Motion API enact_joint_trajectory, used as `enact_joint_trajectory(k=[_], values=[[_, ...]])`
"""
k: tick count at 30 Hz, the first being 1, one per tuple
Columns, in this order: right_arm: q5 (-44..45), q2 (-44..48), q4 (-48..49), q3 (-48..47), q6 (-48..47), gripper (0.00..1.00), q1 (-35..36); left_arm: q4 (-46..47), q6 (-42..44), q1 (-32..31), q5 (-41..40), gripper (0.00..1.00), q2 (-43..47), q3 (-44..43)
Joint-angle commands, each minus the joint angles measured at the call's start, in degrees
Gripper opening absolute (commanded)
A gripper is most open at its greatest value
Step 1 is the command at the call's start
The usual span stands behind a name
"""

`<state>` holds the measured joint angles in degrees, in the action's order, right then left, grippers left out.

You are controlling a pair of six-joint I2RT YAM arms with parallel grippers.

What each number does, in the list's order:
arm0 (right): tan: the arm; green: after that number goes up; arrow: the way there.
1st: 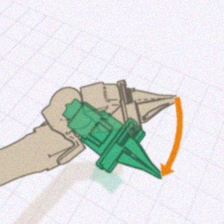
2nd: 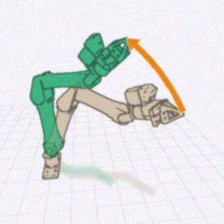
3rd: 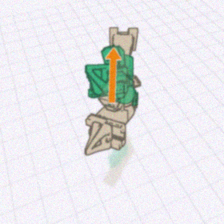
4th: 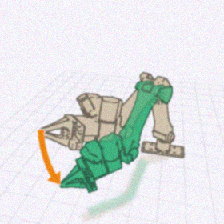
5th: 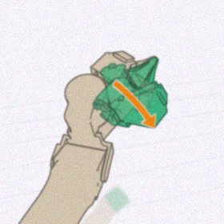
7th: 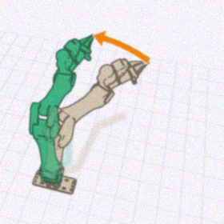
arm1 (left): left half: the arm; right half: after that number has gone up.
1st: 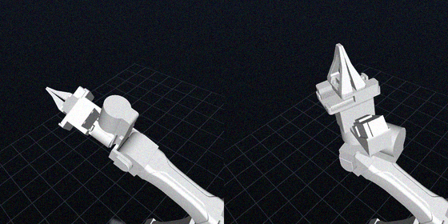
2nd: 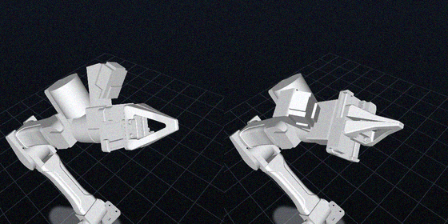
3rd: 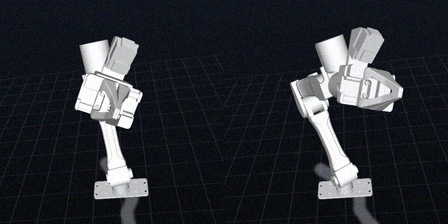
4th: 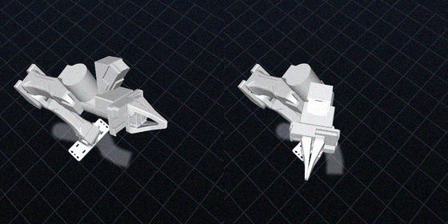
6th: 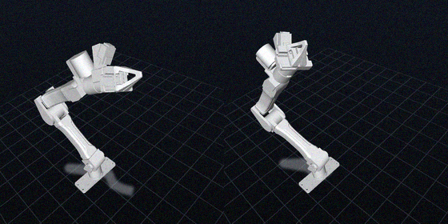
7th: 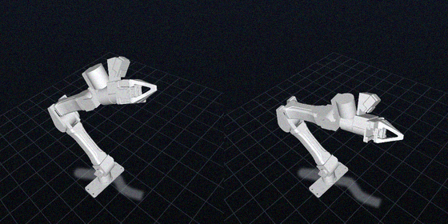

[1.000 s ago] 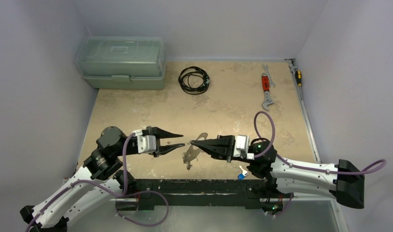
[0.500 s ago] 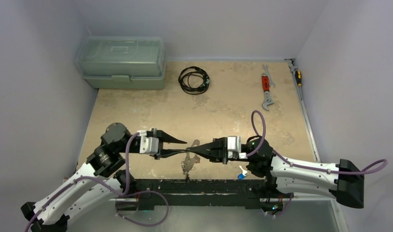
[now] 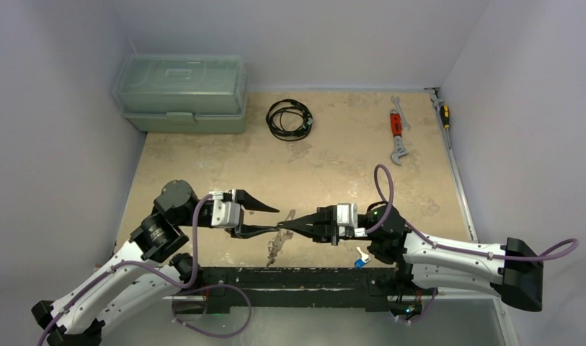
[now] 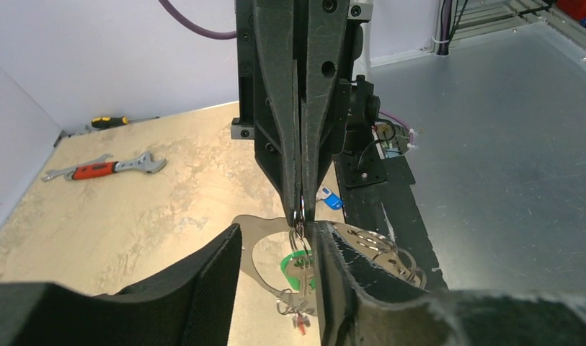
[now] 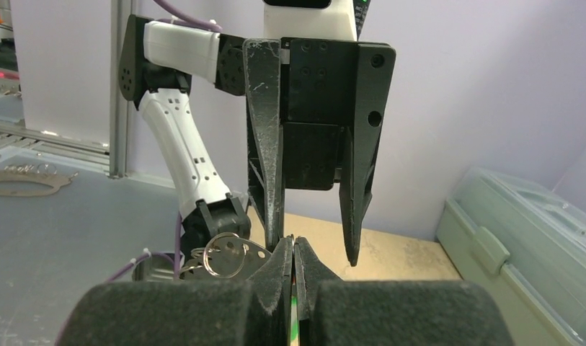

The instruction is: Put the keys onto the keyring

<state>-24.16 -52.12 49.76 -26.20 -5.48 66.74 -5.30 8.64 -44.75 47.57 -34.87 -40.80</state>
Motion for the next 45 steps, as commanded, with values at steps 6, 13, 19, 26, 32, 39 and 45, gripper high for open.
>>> enact_joint_trajectory(k=[6,13,19,26,32,39,45], values=[[1.22,2.49,1.92,-3.25,-1.47,0.00,0.36,-0.85,0.25,-0.20,-3.75,0.40,0.83,-0.54],[2.42,2.90,2.55,-3.41,-1.90,0.00,0.32,-2.34,1.25,-0.12,-2.51,0.38,-0.46,-1.19],[1.97,1.80,3.70,-3.90,-1.78,0.00,0.33,0.44,-0.45,-0.09,-2.23,0.32,-0.77,-0.48],[2.01,-0.31,7.24,-3.51,-0.65,0.00,0.32,3.13,-1.99,0.47,-1.77,0.25,-0.63,0.09],[1.50,-2.20,9.51,-3.89,0.18,0.00,0.31,3.83,-2.17,1.03,-1.87,0.09,0.02,0.37],[4.65,-1.20,9.77,-2.45,0.29,0.00,0.32,-1.09,1.65,1.12,-7.03,0.00,1.18,-0.98],[10.24,0.55,9.24,0.88,1.40,0.00,0.32,-4.23,3.96,1.14,-12.03,0.00,2.44,-2.32]])
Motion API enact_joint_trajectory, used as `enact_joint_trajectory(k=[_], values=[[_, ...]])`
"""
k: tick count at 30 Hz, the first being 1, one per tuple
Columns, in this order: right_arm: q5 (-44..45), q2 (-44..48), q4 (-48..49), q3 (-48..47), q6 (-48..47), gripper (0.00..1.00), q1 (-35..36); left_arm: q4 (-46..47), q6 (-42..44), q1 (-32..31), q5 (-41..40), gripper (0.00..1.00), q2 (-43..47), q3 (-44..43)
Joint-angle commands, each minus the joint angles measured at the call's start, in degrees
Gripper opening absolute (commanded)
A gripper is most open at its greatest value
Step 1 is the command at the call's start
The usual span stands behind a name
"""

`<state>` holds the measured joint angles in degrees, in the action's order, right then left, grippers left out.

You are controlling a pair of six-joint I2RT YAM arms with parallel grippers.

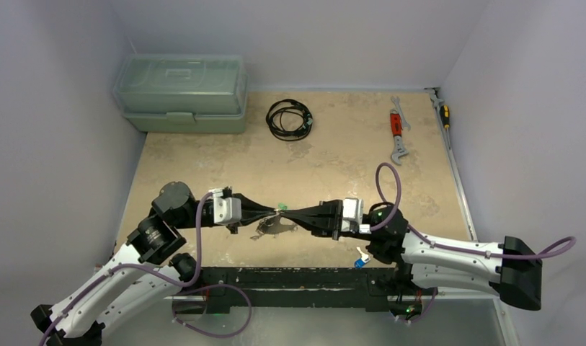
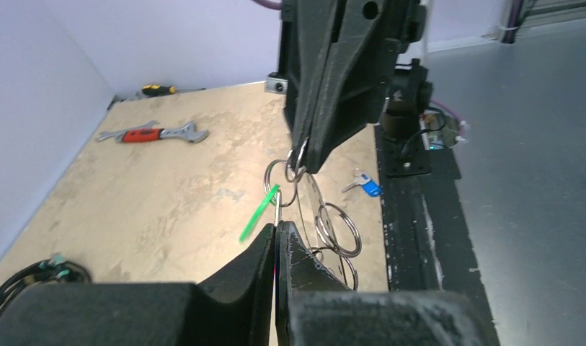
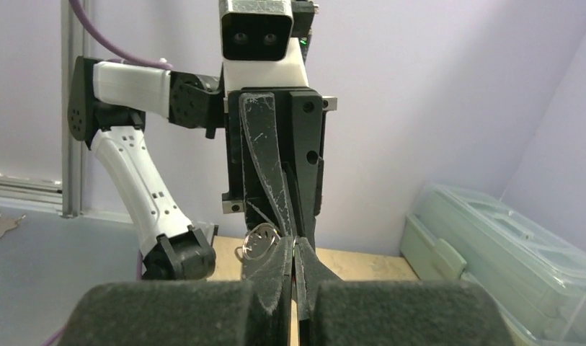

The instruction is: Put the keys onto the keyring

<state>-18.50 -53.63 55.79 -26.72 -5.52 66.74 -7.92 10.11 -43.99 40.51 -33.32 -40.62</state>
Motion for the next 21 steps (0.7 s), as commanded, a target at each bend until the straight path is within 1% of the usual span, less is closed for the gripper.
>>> enact_joint_trajectory(k=[1,4,12,21], values=[[5.20,2.30,3.18,2.04,1.73,0.00,0.32,-1.93,2.68,0.32,-5.64,0.00,1.15,-2.59],[6.46,2.62,4.54,4.12,2.77,0.00,0.32,-2.28,2.90,0.34,-7.00,0.00,1.59,-2.79],[7.14,1.93,7.89,6.66,3.58,0.00,0.32,-2.63,2.95,0.35,-6.55,0.00,1.51,-2.89],[6.36,4.28,6.27,5.80,2.32,0.00,0.32,-3.47,3.88,0.42,-5.92,0.00,1.02,-2.45]])
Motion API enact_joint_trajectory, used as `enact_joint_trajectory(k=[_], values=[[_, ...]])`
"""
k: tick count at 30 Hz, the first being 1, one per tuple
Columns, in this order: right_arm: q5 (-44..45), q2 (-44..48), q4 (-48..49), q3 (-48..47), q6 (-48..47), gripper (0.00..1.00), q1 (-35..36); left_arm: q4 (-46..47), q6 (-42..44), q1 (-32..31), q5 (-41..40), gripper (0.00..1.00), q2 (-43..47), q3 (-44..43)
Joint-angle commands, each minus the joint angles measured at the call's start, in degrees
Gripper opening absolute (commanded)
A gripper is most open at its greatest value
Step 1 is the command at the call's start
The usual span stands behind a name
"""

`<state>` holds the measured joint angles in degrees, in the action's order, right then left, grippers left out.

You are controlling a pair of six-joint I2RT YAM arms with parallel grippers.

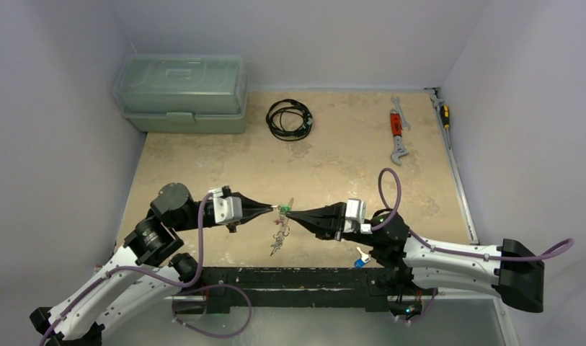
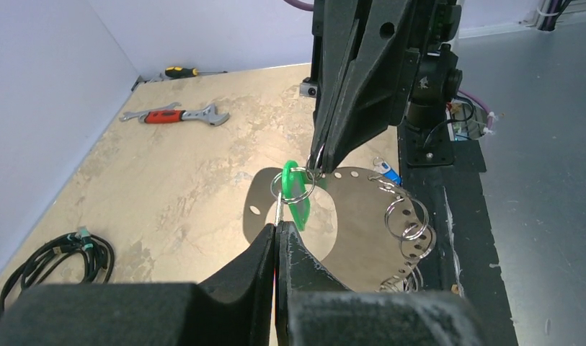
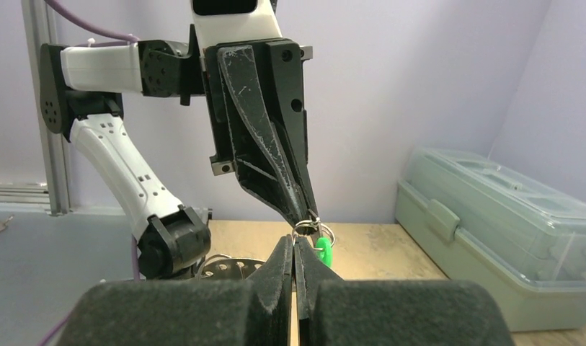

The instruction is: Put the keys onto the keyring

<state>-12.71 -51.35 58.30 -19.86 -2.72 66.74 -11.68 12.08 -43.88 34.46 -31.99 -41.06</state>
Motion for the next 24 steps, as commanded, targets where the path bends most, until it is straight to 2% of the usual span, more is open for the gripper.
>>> enact_joint_trajectory(k=[1,3,6,9,12,16,18,24], values=[[0.34,2.18,3.41,-1.40,-0.67,0.00,0.32,-0.04,2.12,0.29,0.25,0.00,-0.80,-2.09],[-0.28,2.31,2.87,-2.09,-1.06,0.00,0.32,-0.31,2.08,0.26,0.51,0.16,-1.50,-2.14],[-0.73,2.46,2.29,-2.70,-1.36,0.00,0.32,-0.23,2.00,0.36,0.34,0.35,-1.31,-2.04],[-1.18,2.57,2.14,-2.82,-1.50,0.00,0.32,1.07,1.35,0.29,0.01,0.46,0.00,-1.48],[-2.14,2.20,2.14,-2.97,-1.25,0.00,0.32,4.33,-0.51,0.37,1.95,0.46,1.22,-0.62],[-4.78,1.21,2.42,-3.62,-0.52,0.00,0.32,10.17,-4.18,0.37,8.23,0.37,1.31,0.66],[-6.76,0.95,2.84,-4.14,0.15,0.00,0.32,13.24,-5.69,0.37,11.12,0.37,0.57,1.20],[-10.29,0.23,4.29,-6.02,1.38,0.00,0.32,13.88,-6.63,0.33,14.80,0.33,-2.39,1.11]])
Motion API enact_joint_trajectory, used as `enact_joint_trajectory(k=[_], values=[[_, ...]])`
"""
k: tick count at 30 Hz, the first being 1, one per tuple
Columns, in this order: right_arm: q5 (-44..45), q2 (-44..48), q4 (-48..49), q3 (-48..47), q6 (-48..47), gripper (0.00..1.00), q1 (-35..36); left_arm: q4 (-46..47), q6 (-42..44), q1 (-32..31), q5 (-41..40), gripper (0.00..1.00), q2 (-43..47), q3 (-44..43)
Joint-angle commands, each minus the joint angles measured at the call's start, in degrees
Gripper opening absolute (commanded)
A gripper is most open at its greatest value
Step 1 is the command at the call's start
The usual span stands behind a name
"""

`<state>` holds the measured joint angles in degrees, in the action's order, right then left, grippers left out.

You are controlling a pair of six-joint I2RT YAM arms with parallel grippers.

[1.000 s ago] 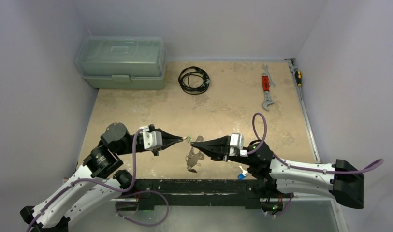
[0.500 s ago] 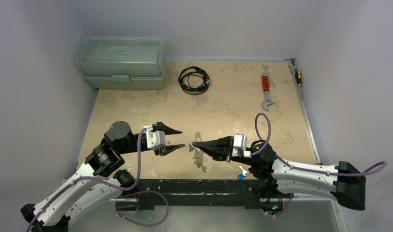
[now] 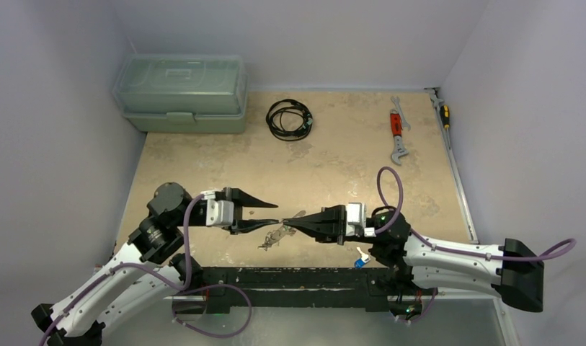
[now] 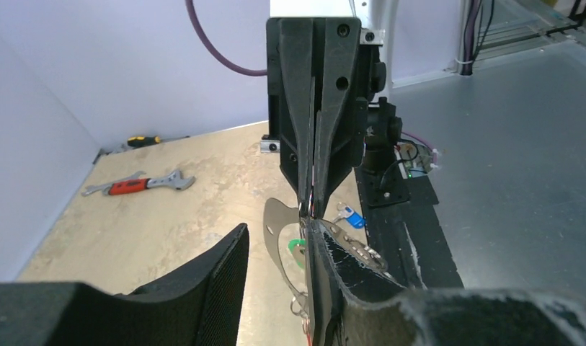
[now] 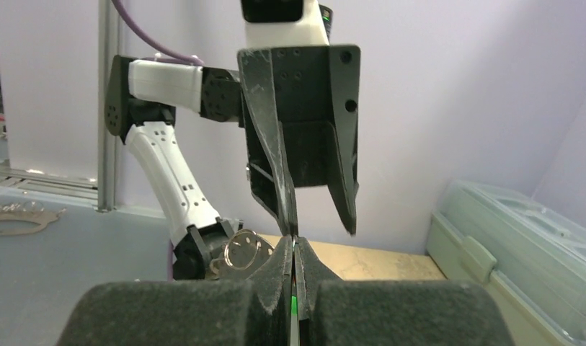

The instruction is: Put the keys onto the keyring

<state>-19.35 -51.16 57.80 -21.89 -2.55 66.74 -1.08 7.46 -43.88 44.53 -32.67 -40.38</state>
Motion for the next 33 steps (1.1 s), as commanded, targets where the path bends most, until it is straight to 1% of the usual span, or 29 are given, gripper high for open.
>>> enact_joint_trajectory(k=[1,8,13,15,18,22,24,26,30,33], values=[[-4.08,-0.06,4.94,-4.22,1.27,0.00,0.30,3.02,-1.93,0.37,5.15,0.33,-2.08,0.33],[-4.63,-1.40,5.51,-5.48,1.40,0.00,0.32,2.91,-2.32,0.31,5.92,0.33,-2.73,0.39],[-4.46,-2.96,6.34,-6.03,1.32,0.00,0.32,3.34,-2.88,0.32,7.63,0.38,-3.12,0.48],[-4.46,-3.59,6.87,-6.15,1.34,0.00,0.32,3.69,-3.22,0.36,7.92,0.38,-3.28,0.56],[-4.23,-4.39,7.78,-6.30,1.40,0.00,0.32,3.67,-3.29,0.37,8.21,0.35,-3.33,0.57],[-4.55,-5.16,8.50,-6.66,1.49,0.00,0.32,3.10,-2.92,0.36,8.00,0.26,-3.62,0.52],[-4.53,-5.27,8.92,-6.67,1.57,0.00,0.31,2.35,-2.66,0.37,7.62,0.24,-3.81,0.36],[-4.42,-5.20,9.09,-6.72,1.49,0.00,0.32,1.79,-2.54,0.34,7.23,0.25,-4.13,0.14],[-4.42,-4.62,8.80,-6.89,1.40,0.00,0.32,1.17,-2.50,0.33,6.13,0.30,-4.55,-0.13],[-4.68,-4.33,8.81,-6.85,1.44,0.00,0.32,1.17,-2.89,0.36,5.47,0.30,-4.81,-0.31]])
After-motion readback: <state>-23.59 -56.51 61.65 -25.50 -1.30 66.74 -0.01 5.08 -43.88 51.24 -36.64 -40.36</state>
